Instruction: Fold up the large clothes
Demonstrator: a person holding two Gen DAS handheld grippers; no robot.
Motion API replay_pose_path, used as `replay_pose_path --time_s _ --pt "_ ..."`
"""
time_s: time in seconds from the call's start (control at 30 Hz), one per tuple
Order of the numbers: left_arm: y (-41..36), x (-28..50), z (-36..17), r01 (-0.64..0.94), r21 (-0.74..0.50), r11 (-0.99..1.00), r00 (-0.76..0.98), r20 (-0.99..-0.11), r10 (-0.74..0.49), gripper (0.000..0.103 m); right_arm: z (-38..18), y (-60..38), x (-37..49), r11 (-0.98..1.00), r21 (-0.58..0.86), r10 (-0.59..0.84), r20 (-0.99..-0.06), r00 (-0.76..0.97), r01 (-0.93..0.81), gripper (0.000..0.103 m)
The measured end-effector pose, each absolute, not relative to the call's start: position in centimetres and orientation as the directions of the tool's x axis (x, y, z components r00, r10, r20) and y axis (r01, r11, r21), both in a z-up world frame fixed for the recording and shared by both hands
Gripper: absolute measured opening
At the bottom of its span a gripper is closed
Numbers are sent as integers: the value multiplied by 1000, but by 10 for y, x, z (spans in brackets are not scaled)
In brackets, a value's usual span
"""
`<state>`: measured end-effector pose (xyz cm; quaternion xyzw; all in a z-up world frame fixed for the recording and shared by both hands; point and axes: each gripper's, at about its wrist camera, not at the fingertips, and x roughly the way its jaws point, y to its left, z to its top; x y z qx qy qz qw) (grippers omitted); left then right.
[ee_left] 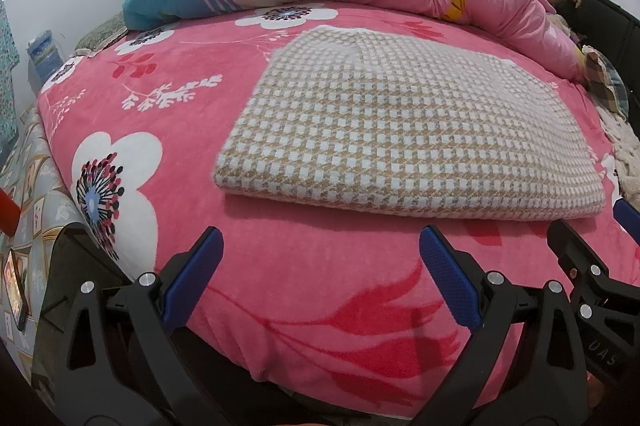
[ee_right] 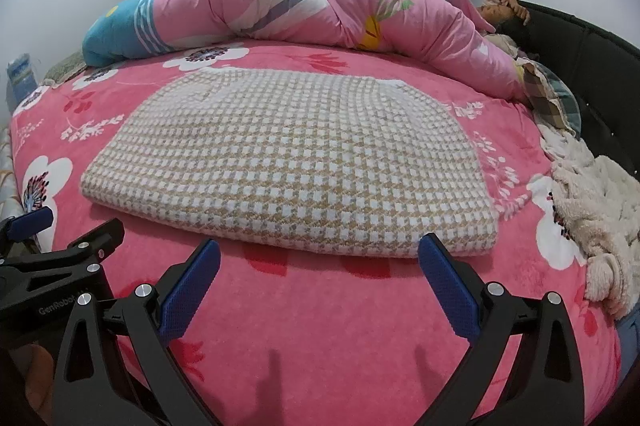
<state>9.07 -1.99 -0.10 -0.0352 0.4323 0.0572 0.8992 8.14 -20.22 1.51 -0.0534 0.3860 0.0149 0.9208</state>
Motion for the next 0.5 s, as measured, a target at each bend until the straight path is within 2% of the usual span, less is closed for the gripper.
replay_pose_path --time_s 0.5 --pt "-20 90 0 -134 -14 991 621 -781 73 95 16 -202 82 994 -87 -12 -710 704 -70 96"
